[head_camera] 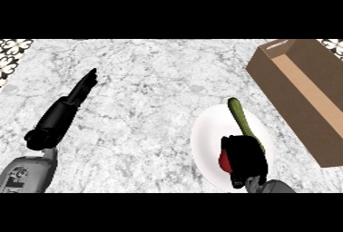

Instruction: Pick the tomato from the plate and place it in the cardboard box

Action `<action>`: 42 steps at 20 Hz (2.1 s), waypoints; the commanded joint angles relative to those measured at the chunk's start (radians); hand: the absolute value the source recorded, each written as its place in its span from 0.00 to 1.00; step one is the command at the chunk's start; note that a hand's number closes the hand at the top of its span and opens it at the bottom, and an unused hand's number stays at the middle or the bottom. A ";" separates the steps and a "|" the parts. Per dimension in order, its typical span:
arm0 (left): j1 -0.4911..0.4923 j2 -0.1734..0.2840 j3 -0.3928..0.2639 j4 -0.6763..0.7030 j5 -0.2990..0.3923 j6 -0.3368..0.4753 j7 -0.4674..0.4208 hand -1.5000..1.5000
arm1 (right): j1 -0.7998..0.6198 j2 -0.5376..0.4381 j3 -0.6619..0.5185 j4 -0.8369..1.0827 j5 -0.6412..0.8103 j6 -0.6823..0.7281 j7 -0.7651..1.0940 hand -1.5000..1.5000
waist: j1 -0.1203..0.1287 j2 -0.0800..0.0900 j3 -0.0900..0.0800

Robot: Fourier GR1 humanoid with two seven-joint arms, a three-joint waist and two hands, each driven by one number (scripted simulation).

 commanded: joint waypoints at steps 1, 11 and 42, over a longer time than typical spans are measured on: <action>-0.047 -0.010 0.023 0.060 -0.012 -0.008 -0.024 0.50 | -0.019 0.000 0.016 0.104 0.097 -0.117 -0.122 1.00 | -0.002 0.002 0.000; -0.036 -0.043 -0.026 -0.038 -0.021 -0.018 0.028 0.50 | -0.466 0.219 -0.291 0.529 -0.057 -0.214 -0.289 1.00 | 0.060 0.018 0.003; 0.012 -0.005 0.068 0.011 -0.022 -0.072 -0.032 0.50 | -0.780 -0.048 -0.731 0.591 0.104 -0.543 -0.124 1.00 | 0.005 0.003 0.000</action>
